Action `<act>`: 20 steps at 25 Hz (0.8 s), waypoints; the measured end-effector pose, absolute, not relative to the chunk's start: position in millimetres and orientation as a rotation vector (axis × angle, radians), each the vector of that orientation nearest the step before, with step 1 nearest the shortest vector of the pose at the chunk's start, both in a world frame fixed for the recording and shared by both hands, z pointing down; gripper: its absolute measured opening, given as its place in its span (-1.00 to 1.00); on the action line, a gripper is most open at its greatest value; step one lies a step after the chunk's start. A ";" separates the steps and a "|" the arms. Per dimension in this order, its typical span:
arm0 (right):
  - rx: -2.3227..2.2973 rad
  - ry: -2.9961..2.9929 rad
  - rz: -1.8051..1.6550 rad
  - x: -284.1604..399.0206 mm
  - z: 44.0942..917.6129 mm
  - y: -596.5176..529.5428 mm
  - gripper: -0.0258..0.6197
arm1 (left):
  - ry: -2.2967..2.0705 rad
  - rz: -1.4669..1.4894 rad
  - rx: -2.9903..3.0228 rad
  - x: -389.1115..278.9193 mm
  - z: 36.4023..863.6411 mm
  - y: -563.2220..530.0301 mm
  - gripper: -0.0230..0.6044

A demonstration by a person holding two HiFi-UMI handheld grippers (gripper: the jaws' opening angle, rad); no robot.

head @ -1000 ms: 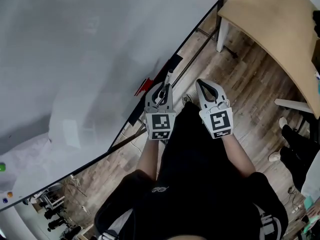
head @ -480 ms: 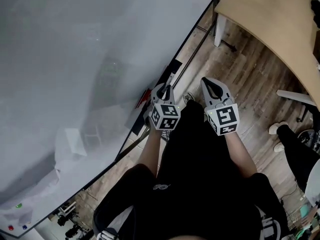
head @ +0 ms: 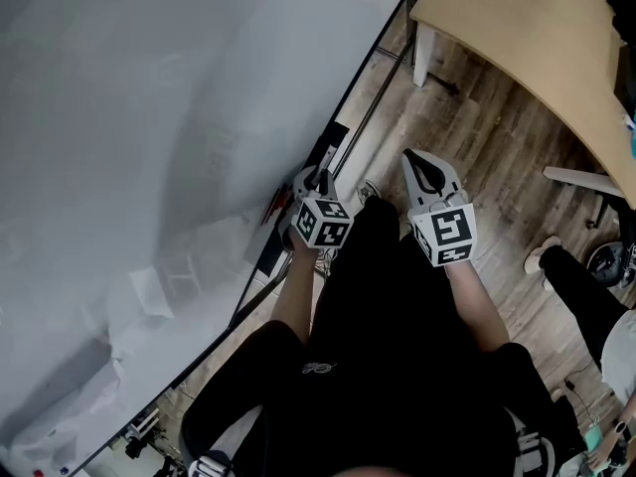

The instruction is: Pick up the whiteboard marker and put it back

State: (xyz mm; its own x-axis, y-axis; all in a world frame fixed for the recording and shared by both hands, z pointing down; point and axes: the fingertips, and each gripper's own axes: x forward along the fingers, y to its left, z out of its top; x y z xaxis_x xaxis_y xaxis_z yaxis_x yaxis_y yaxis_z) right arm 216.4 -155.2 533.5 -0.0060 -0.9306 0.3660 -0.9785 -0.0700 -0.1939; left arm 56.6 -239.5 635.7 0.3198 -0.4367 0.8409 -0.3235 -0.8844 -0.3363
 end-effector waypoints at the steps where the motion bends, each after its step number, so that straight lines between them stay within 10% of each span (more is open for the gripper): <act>1: 2.130 -2.056 0.620 217.0 534.0 -154.6 -0.91 | 0.709 -1.639 -2.460 55.6 637.9 -239.9 -0.71; 20: 2.091 -2.077 0.604 212.3 532.2 -152.6 -0.91 | 0.687 -1.761 -2.453 53.5 658.1 -240.4 -0.71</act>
